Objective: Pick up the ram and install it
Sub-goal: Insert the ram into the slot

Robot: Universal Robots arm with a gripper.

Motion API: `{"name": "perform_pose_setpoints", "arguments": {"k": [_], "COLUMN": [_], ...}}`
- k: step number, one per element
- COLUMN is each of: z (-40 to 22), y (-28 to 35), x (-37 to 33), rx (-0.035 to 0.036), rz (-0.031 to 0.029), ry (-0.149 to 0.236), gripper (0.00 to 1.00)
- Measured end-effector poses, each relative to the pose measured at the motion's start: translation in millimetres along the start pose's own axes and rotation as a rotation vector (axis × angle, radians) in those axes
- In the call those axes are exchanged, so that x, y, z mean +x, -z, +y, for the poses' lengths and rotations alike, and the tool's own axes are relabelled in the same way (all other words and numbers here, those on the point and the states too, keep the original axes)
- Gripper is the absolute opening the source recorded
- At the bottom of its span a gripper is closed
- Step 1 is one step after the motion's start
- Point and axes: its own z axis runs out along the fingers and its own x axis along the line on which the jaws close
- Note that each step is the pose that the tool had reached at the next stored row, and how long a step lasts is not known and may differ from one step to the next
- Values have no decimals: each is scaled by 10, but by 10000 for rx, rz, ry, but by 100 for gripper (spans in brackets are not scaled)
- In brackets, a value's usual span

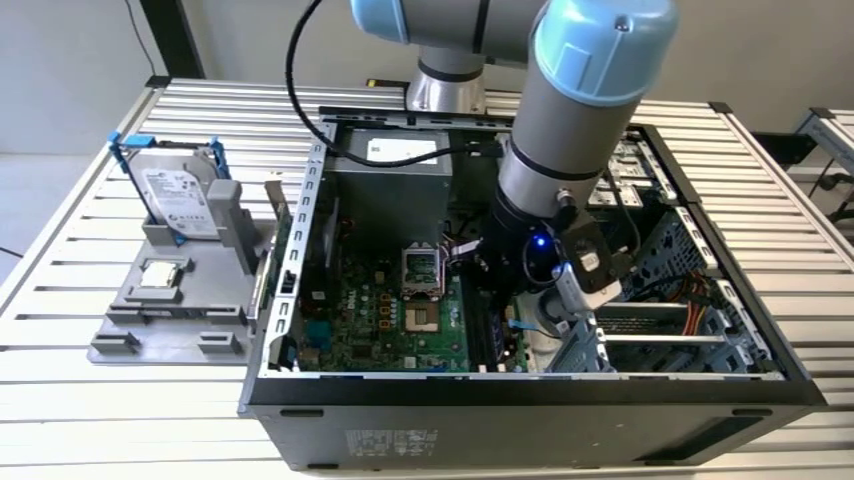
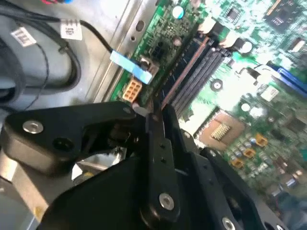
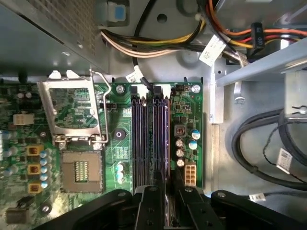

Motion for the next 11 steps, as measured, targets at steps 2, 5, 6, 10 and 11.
{"name": "perform_pose_setpoints", "arguments": {"k": [2, 5, 6, 10, 11], "z": [1, 2, 2, 4, 4], "y": [93, 230, 276, 300, 300], "x": [1, 3, 3, 3, 3], "rx": [2, 1, 2, 15, 18], "rz": [0, 0, 1, 1, 1], "ry": [-1, -1, 0, 1, 0], "gripper": [100, 100, 100, 100, 100]}}
